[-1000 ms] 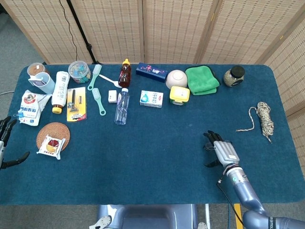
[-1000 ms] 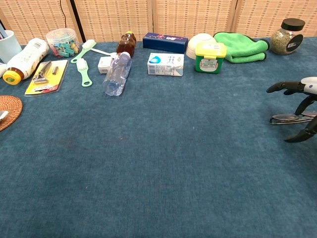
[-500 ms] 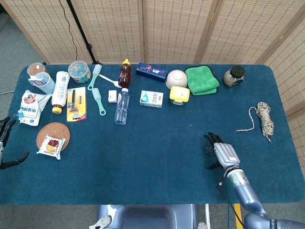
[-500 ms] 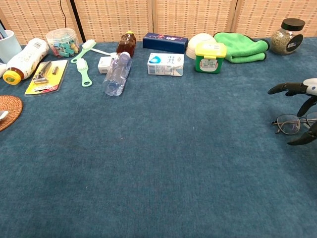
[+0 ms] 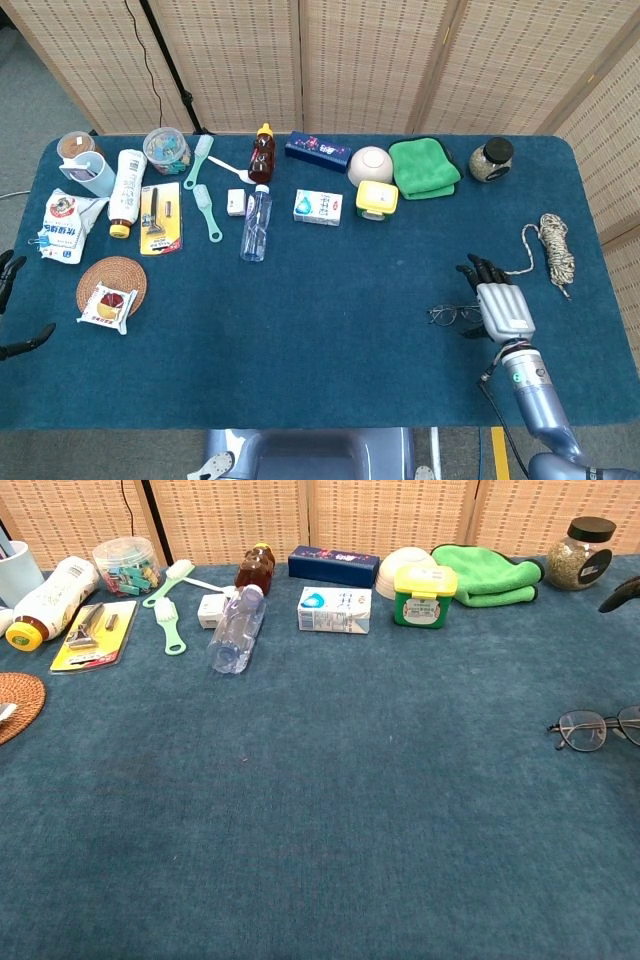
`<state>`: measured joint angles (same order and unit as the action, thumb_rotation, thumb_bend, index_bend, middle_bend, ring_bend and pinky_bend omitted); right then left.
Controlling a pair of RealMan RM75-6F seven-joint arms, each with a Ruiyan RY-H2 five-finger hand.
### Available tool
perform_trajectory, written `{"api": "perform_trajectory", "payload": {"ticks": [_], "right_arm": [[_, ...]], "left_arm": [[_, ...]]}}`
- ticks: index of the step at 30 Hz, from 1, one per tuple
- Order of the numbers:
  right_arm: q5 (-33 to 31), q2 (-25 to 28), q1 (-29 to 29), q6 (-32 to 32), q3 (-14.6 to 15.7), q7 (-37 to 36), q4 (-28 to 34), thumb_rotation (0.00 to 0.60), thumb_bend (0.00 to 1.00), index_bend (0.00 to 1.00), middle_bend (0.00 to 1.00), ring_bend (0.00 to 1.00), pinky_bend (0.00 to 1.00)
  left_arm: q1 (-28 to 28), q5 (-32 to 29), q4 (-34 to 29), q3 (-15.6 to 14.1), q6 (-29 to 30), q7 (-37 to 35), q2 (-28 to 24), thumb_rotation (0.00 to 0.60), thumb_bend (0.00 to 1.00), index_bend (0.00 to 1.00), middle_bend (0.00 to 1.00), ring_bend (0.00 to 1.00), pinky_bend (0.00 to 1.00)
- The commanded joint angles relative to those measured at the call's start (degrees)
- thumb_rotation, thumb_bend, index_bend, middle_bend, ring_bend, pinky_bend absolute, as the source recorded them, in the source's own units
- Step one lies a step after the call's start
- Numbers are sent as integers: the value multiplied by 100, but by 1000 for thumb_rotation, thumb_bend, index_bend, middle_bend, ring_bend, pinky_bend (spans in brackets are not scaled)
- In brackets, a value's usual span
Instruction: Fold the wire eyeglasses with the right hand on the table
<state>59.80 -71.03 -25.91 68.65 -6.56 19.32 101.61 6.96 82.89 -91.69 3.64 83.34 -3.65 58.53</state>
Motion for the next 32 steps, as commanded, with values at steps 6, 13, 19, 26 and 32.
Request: {"api": "perform_trajectory", "payload": {"ticks": [6,13,19,26,32], "right_arm": [[522,43,337,1007,145,933,-180,600,129,180,59,20,47],[949,12,629,1467,255,957,-287,600,130,188,61,15,30],[1277,56,970,1843,382,833,-200,600,130,191,69,16,27],[1450,114,1150,1920,387,731,-112,600,130,195,72,15,27],[1554,159,1219,1822,359,446,-48,600,130,195,72,15,27]], "left_arm": [[-155,-77,-16,-105,35,46,72,443,198,0,0,0,0],[-283,-26,-6,-189,128,9,144,442,198,0,0,0,0],[-439,26,-26,-287,252,14,262,441,199,0,0,0,0],[-470,128,-55,-283,329,43,307,441,199,0,0,0,0],[-459,232,-53,-248,397,13,342,442,198,0,0,0,0]]}}
